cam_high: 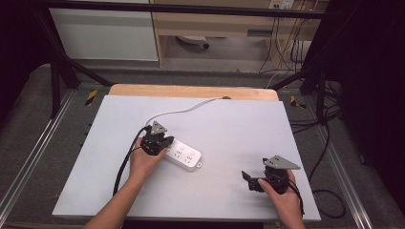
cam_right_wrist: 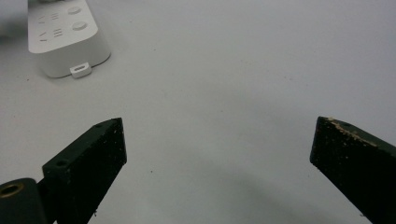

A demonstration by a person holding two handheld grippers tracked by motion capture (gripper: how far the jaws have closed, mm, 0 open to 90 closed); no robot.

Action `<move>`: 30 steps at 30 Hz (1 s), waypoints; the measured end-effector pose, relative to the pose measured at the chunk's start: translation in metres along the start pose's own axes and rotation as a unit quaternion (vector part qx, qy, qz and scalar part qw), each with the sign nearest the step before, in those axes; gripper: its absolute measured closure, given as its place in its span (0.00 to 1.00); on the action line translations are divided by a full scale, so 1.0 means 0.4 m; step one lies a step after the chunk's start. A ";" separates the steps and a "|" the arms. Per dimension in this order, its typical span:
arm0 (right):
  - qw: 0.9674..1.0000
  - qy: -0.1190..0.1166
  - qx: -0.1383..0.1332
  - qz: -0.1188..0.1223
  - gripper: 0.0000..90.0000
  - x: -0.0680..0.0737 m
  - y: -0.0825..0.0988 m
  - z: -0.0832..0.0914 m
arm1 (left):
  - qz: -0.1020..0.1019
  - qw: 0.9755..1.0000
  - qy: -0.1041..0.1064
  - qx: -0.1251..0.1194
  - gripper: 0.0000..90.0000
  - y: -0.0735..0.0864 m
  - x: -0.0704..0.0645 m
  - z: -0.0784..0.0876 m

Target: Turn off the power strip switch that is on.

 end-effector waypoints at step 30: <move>1.000 0.011 -0.003 -0.003 0.04 -0.009 -0.001 0.003 | -0.013 1.000 -0.007 -0.002 1.00 0.001 -0.005 -0.007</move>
Point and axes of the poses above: each handheld gripper's, and its own axes: z roughly backward along the jaws, y roughly out of its underside, x roughly to its left, the point moved 8 cm from there along -z, roughly forward along the jaws, and after that the axes turned 11 degrees about -z, right-handed, at the moved point
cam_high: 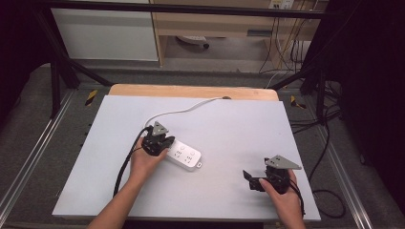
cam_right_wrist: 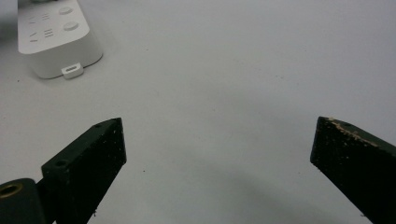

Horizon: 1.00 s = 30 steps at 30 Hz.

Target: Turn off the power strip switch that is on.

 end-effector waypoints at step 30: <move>1.000 0.001 0.002 -0.002 0.05 -0.001 0.002 0.000 | 0.014 1.000 -0.013 0.009 1.00 -0.001 -0.004 0.001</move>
Point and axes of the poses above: each handheld gripper's, and its own axes: z roughly backward along the jaws, y roughly out of its underside, x roughly to its left, the point moved 8 cm from there along -z, roughly forward along the jaws, and after that the axes turned 11 degrees about -z, right-handed, at the moved point
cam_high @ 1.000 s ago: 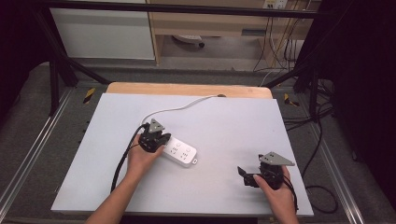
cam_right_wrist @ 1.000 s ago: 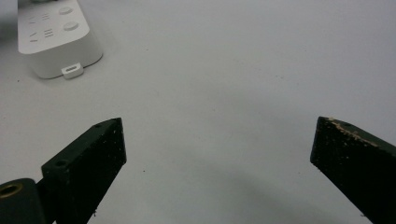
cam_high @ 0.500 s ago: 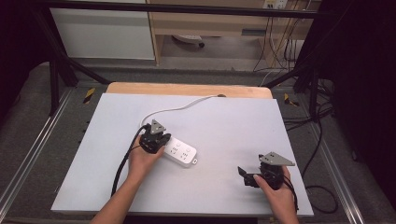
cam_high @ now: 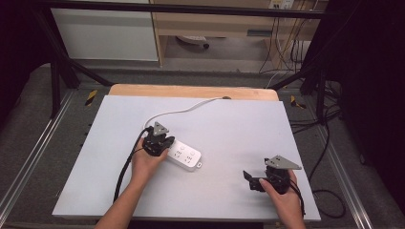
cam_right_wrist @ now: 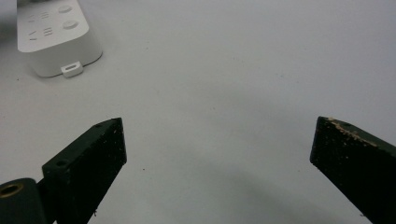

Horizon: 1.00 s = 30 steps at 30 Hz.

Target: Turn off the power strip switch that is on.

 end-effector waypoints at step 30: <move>1.000 -0.001 0.001 0.000 0.05 0.001 0.001 0.001 | -0.006 1.000 -0.004 0.009 1.00 -0.002 -0.002 -0.002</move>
Point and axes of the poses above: each handheld gripper's, and its own axes: z roughly backward along the jaws, y roughly out of its underside, x roughly to its left, the point moved 8 cm from there along -z, roughly forward along the jaws, and after that the axes turned 11 degrees about -z, right-handed, at the moved point
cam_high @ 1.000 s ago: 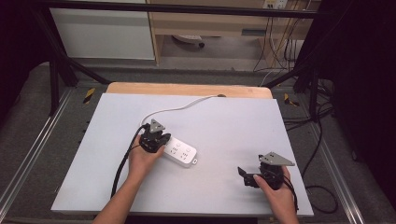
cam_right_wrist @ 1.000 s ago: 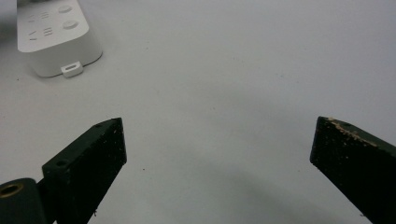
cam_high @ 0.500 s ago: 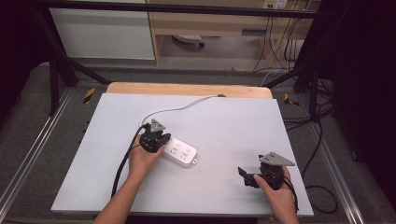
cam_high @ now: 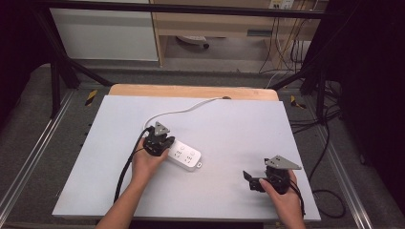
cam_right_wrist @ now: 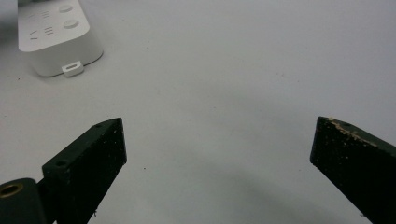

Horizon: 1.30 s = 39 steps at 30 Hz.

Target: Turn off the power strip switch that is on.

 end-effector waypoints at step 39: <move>1.000 0.001 0.002 -0.001 0.05 -0.003 0.002 -0.002 | 0.044 0.999 0.010 -0.007 1.00 -0.004 0.015 0.003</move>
Point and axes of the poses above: each handheld gripper's, and its own axes: z roughly backward along the jaws, y roughly out of its underside, x roughly to its left, the point moved 8 cm from there along -z, roughly forward along the jaws, and after that the axes turned 11 degrees about -z, right-handed, at the moved point
